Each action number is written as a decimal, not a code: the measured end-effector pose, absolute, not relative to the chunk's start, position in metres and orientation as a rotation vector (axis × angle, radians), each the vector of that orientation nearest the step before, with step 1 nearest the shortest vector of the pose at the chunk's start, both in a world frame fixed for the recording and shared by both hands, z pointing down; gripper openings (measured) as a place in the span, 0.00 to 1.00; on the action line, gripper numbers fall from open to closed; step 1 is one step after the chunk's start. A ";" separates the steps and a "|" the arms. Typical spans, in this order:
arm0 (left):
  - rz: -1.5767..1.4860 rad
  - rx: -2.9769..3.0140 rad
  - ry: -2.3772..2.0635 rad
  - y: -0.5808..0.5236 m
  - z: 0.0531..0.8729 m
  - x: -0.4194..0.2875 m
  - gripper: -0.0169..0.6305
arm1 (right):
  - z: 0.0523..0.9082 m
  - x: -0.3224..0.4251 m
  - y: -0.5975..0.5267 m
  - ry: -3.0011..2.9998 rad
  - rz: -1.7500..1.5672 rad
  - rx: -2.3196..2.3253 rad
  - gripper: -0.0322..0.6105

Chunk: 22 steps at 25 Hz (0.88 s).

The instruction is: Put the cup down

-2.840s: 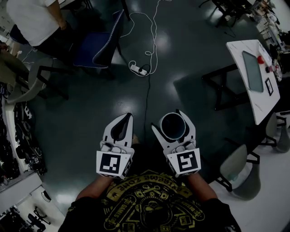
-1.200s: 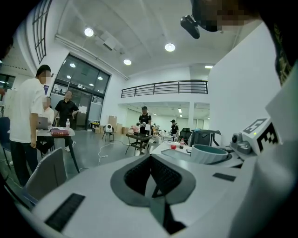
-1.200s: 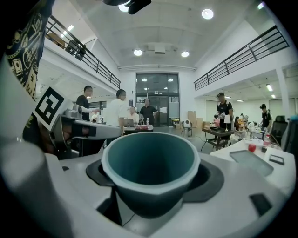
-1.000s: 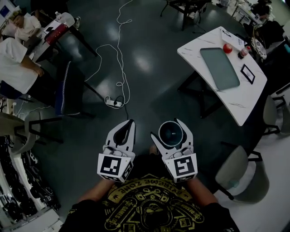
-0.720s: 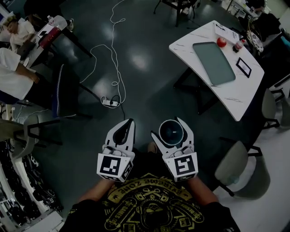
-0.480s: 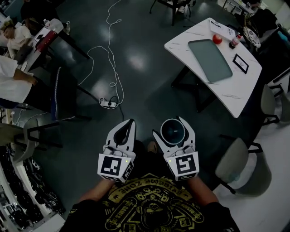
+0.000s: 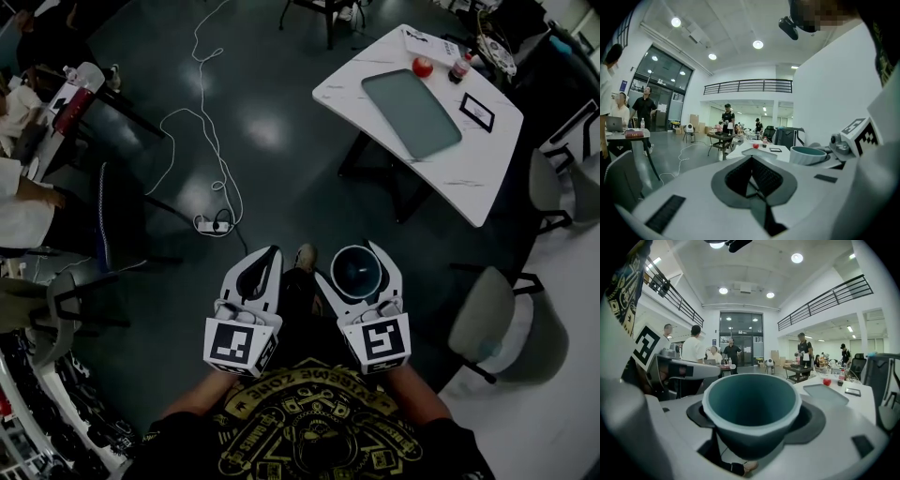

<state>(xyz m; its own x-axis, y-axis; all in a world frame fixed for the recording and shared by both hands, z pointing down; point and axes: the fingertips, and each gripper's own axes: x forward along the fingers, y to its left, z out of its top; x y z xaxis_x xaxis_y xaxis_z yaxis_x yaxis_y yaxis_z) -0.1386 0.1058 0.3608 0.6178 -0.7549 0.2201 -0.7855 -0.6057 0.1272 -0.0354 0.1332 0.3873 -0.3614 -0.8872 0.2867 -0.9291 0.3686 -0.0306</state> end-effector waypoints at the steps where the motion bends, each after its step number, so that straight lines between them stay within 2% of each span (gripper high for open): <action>1: 0.214 2.637 -1.257 0.103 0.362 -0.136 0.04 | 0.388 -0.034 0.132 -2.400 0.280 1.639 0.65; 22: 0.275 2.752 -0.989 0.009 0.372 -0.064 0.04 | 0.397 0.022 0.057 -2.220 0.346 1.824 0.65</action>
<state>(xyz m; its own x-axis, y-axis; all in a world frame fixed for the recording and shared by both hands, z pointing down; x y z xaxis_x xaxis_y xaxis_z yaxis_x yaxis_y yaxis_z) -0.0644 0.0093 0.3718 0.7582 -0.6055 0.2418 -0.6435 -0.7547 0.1281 0.0223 0.0572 0.3966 -0.1869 -0.9230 0.3363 -0.9816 0.1892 -0.0261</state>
